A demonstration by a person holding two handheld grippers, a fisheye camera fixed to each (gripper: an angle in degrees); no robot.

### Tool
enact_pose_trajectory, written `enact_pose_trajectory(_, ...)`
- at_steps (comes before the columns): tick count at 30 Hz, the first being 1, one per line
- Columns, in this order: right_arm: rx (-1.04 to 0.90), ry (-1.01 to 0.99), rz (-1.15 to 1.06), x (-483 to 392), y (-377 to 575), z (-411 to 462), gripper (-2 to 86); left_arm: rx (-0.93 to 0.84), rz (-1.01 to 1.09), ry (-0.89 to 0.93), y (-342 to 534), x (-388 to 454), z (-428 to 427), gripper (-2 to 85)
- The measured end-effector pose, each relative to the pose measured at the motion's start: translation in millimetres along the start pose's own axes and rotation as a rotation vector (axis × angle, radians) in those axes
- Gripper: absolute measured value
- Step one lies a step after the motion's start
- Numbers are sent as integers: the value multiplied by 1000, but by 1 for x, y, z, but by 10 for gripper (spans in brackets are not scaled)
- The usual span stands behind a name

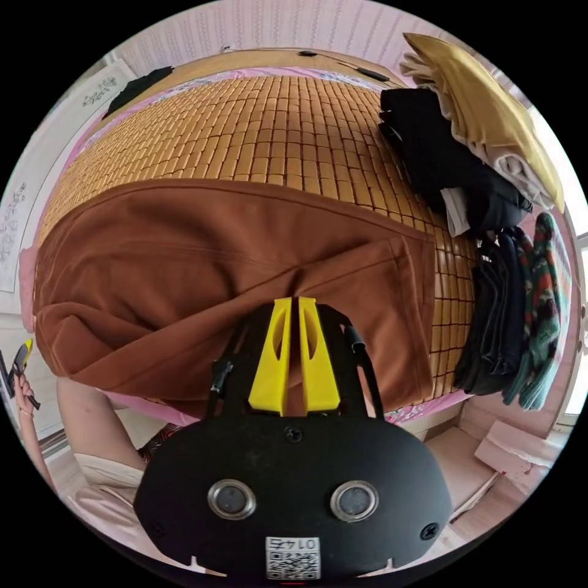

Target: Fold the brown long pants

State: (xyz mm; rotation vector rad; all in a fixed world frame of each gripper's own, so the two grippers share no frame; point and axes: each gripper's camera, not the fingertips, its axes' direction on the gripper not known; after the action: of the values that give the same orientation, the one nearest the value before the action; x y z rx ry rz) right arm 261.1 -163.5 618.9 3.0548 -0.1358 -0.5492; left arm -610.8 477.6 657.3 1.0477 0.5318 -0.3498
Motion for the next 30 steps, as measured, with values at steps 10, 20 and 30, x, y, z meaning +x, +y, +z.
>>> enact_pose_trajectory(10,-5,-164,237,122,183,-62,-3,11,-9,-155,-40,0,0,78)
enact_pose_trajectory(20,203,-108,254,145,42,-51,138,-21,-94,-246,-130,-4,33,134)
enact_pose_trajectory(30,100,-105,308,156,-30,38,97,-17,19,-407,-147,37,92,171)
